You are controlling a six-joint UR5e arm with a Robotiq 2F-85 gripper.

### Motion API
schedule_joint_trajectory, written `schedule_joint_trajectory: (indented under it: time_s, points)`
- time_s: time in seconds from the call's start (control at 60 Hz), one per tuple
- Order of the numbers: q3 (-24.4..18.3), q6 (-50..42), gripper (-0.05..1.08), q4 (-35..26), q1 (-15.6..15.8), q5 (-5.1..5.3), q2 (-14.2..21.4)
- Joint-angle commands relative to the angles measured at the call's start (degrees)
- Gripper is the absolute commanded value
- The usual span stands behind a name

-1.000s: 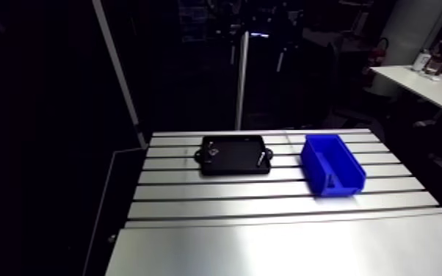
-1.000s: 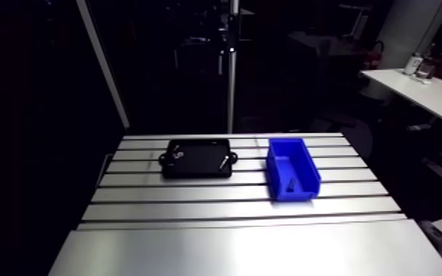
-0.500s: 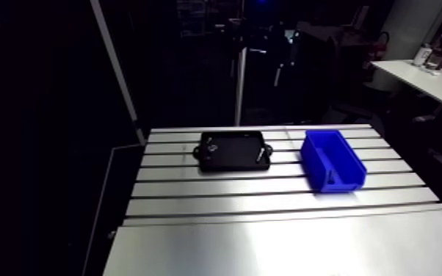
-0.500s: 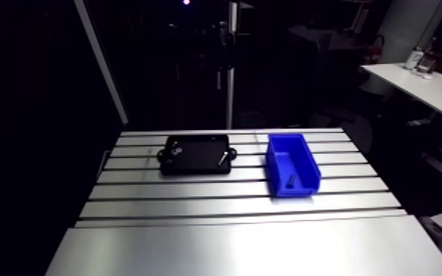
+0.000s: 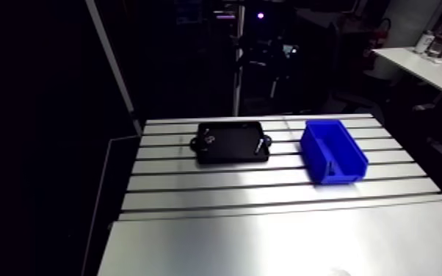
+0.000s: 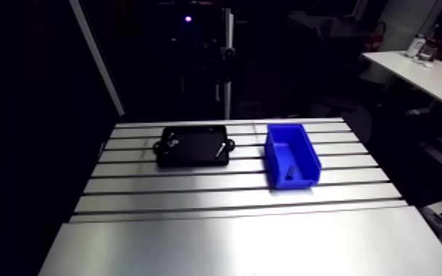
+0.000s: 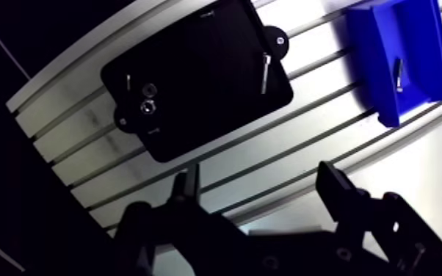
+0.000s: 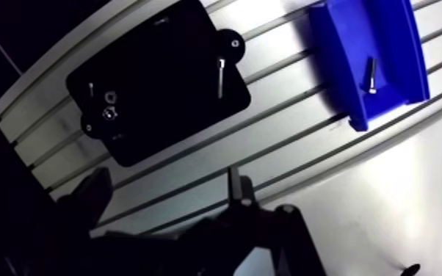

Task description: Pick up the M10 bolt from the tray and put it into the blue bin.

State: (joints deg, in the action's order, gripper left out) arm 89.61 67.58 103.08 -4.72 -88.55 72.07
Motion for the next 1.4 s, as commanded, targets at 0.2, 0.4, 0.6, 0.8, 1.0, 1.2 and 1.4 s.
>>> schedule_joint_trajectory:
  time_s: [0.2,0.4,0.6,0.8,1.0,1.2,1.4]
  points:
    - [3.36,-0.04,0.25,6.00,-0.20,-3.25,-2.49]
    - [6.08,0.40,0.31,11.24,-1.25,-2.54,-2.60]
    - [6.84,0.31,0.36,12.23,-1.60,-2.47,-3.46]
    - [7.87,0.56,0.40,13.84,-1.78,-2.37,-3.87]
    - [8.76,0.57,0.44,15.25,-1.86,-2.37,-5.28]
    - [9.38,0.58,0.50,16.56,-1.78,-2.46,-6.40]
    - [9.49,0.49,0.54,16.85,-1.78,-2.46,-7.55]
